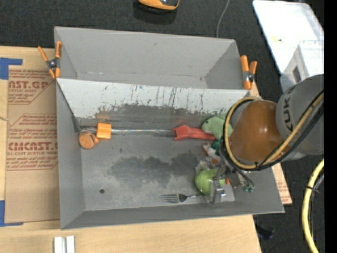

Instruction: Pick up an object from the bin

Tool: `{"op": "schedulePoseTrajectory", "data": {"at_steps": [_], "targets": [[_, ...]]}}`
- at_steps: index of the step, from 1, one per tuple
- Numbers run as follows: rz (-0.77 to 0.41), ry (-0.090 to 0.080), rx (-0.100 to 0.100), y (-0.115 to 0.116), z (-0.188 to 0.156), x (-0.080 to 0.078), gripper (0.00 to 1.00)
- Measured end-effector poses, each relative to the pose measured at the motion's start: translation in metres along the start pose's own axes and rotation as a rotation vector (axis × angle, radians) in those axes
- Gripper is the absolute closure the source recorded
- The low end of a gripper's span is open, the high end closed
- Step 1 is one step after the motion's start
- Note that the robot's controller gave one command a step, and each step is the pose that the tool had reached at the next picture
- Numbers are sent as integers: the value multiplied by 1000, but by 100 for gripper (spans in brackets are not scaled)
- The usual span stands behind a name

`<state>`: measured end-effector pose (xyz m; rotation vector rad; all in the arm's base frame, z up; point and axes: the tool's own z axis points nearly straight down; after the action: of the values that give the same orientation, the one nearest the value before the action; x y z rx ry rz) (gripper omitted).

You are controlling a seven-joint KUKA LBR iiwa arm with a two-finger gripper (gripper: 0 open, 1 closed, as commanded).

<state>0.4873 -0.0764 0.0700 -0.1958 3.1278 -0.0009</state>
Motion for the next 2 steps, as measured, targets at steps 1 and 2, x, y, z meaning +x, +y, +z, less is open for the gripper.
{"op": "schedulePoseTrajectory", "data": {"at_steps": [1, 2], "targets": [[0, 1, 0, 0, -6, 0, 100], [0, 1, 0, 1, -10, 0, 100]]}}
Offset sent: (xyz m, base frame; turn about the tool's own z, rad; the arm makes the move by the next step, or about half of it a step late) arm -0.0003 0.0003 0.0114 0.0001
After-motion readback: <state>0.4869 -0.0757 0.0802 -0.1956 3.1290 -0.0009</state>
